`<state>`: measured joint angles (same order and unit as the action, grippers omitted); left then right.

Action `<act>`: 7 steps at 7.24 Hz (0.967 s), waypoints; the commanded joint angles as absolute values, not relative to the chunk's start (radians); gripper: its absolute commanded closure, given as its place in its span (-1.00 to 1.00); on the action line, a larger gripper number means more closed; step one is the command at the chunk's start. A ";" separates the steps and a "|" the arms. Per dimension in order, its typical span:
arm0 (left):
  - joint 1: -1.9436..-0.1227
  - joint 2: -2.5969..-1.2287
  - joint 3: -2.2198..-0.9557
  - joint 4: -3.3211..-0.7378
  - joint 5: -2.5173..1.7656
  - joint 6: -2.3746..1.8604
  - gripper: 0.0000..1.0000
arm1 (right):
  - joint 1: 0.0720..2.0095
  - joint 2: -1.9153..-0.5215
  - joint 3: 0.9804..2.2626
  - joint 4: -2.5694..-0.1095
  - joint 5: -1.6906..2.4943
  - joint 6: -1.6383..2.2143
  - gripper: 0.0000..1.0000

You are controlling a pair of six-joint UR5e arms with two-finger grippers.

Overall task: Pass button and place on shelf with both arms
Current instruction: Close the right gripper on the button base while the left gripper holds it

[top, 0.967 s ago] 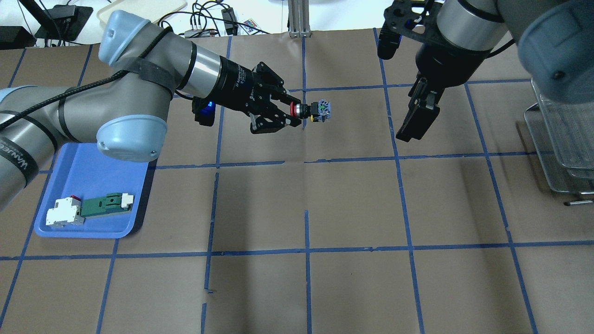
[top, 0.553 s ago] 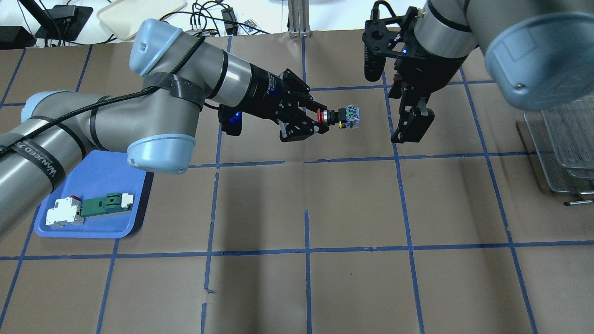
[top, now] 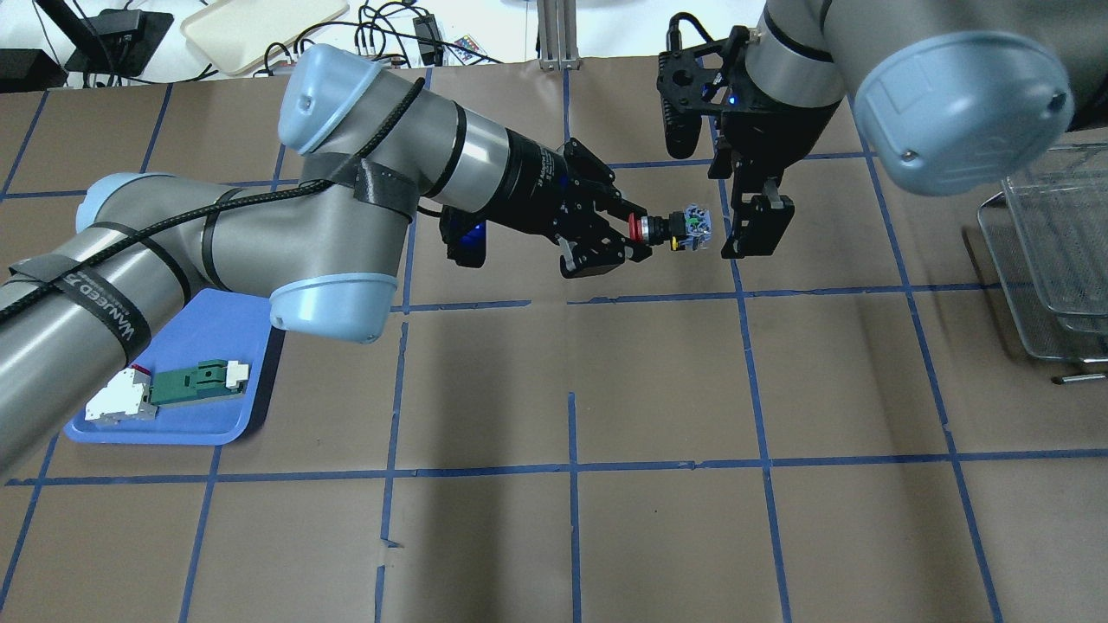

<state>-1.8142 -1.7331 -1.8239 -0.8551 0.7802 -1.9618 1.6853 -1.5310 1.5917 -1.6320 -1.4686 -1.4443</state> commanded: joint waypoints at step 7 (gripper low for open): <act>-1.833 -1.724 -1.825 -0.836 0.781 -1.994 1.00 | 1.687 -1.589 1.675 -1.692 -1.424 -1.388 -1.00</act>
